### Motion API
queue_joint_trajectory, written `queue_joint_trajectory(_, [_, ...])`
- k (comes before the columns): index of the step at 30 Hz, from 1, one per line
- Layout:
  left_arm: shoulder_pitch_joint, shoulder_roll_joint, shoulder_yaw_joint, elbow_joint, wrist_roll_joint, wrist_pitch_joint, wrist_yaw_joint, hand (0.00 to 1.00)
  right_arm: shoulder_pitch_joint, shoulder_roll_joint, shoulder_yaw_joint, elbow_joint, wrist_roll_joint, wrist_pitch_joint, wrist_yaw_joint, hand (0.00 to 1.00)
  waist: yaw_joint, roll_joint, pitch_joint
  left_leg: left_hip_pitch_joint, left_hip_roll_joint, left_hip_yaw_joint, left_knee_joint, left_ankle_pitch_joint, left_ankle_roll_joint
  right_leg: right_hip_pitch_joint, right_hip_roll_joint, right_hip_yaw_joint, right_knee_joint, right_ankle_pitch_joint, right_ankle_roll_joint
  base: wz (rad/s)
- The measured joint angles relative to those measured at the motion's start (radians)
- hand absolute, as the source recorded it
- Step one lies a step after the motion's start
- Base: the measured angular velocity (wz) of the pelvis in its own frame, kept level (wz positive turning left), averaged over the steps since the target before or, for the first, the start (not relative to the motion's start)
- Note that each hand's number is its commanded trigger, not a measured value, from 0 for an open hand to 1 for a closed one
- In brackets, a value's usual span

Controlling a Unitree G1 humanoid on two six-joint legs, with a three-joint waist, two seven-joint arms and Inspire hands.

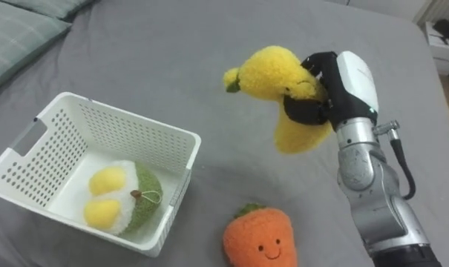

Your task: Collect toys from the bed

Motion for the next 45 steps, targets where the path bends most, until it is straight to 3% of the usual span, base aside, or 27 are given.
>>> queue_joint_trajectory(8, [-0.026, -0.018, -0.007, -0.001, 0.002, 0.003, -0.011, 0.0, 0.0, 0.077, 0.016, -0.094, 0.001, 0.013, 0.064, 1.0, 0.024, 0.01, 0.0085, 0.004, -0.001, -0.006, -0.001, -0.001, 0.001, 0.012, -0.002, -0.004, 0.0, -0.002, 0.003, 0.03])
queue_joint_trajectory(13, [-0.044, -0.018, -0.008, 0.002, 0.041, 0.006, -0.033, 0.0, 0.0, 0.095, 0.033, -0.132, 0.004, 0.015, 0.111, 1.0, 0.052, 0.012, 0.0101, 0.006, -0.002, -0.008, 0.001, -0.001, 0.001, 0.013, -0.003, -0.004, 0.0, -0.002, 0.004, 0.0])
queue_joint_trajectory(19, [-0.046, -0.042, -0.007, 0.001, 0.067, 0.034, -0.075, 0.0, 0.0, 0.176, 0.062, -0.162, -0.002, 0.036, 0.172, 1.0, 0.065, 0.016, 0.0117, 0.005, -0.004, -0.015, 0.003, -0.001, 0.002, 0.015, -0.004, -0.009, 0.0, -0.002, 0.004, 0.03])
queue_joint_trajectory(23, [-0.047, -0.064, -0.011, 0.001, 0.072, 0.038, -0.076, 0.0, -0.001, 0.191, 0.104, -0.162, 0.001, 0.048, 0.19, 1.0, 0.086, 0.019, 0.0124, 0.005, -0.003, -0.014, 0.003, -0.001, 0.002, 0.014, -0.003, -0.01, 0.0, -0.002, 0.004, 0.01])
queue_joint_trajectory(29, [-0.057, -0.063, -0.015, 0.0, 0.109, 0.043, -0.074, 0.0, -0.006, 0.237, 0.151, -0.165, -0.001, 0.059, 0.208, 1.0, 0.12, 0.023, 0.0115, 0.0, -0.003, -0.026, 0.004, -0.001, 0.001, 0.014, -0.003, -0.022, 0.0, -0.003, 0.004, 0.03])
queue_joint_trajectory(34, [-0.056, -0.063, -0.014, 0.0, 0.108, 0.051, -0.073, 0.0, -0.064, 0.24, 0.211, -0.165, 0.001, 0.075, 0.212, 0.99, 0.14, 0.017, 0.0087, 0.002, -0.003, -0.034, 0.004, -0.001, 0.001, 0.015, -0.003, -0.025, 0.0, -0.003, 0.004, 0.05])
queue_joint_trajectory(36, [-0.056, -0.061, -0.014, 0.0, 0.108, 0.055, -0.073, 0.0, -0.072, 0.253, 0.227, -0.165, 0.002, 0.075, 0.212, 0.88, 0.144, 0.013, 0.006, 0.002, -0.004, -0.035, 0.004, -0.001, 0.001, 0.016, -0.003, -0.025, 0.0, -0.003, 0.004, 0.04])
queue_joint_trajectory(37, [-0.057, -0.06, -0.014, 0.0, 0.108, 0.055, -0.073, 0.0, -0.073, 0.257, 0.238, -0.165, 0.003, 0.075, 0.212, 0.65, 0.145, 0.011, 0.0047, 0.002, -0.004, -0.038, 0.004, -0.001, 0.001, 0.018, -0.004, -0.026, 0.0, -0.003, 0.004, 0.05])
queue_joint_trajectory(39, [-0.058, -0.06, -0.014, 0.0, 0.108, 0.055, -0.073, 0.0, -0.074, 0.257, 0.251, -0.164, 0.005, 0.075, 0.216, 0.52, 0.15, 0.008, 0.0058, 0.003, -0.005, -0.041, 0.004, -0.001, 0.002, 0.021, -0.005, -0.028, 0.0, -0.003, 0.004, 0.05])
queue_joint_trajectory(40, [-0.06, -0.06, -0.014, 0.0, 0.108, 0.055, -0.074, 0.0, -0.074, 0.257, 0.251, -0.164, 0.007, 0.075, 0.221, 0.15, 0.153, 0.006, 0.0069, 0.002, -0.006, -0.043, 0.005, -0.001, 0.002, 0.024, -0.006, -0.032, 0.0, -0.003, 0.004, 0.05])
queue_joint_trajectory(41, [-0.061, -0.06, -0.014, 0.0, 0.108, 0.055, -0.074, 0.0, -0.074, 0.258, 0.251, -0.164, 0.005, 0.077, 0.222, 0.05, 0.155, 0.005, 0.008, 0.003, -0.007, -0.044, 0.005, -0.001, 0.002, 0.028, -0.006, -0.033, -0.001, -0.003, 0.005, 0.05])
queue_joint_trajectory(42, [-0.061, -0.06, -0.014, 0.0, 0.108, 0.055, -0.074, 0.0, -0.074, 0.258, 0.251, -0.164, 0.004, 0.077, 0.222, 0.0, 0.156, 0.004, 0.008, 0.004, -0.007, -0.046, 0.005, -0.001, 0.002, 0.03, -0.006, -0.033, -0.002, -0.003, 0.005, 0.05])
queue_joint_trajectory(45, [-0.062, -0.06, -0.015, 0.0, 0.108, 0.055, -0.074, 0.0, -0.074, 0.259, 0.252, -0.163, 0.002, 0.077, 0.222, 0.0, 0.157, 0.004, 0.0102, 0.003, -0.01, -0.053, 0.004, -0.001, 0.002, 0.032, -0.007, -0.033, -0.002, -0.004, 0.007, 0.05])
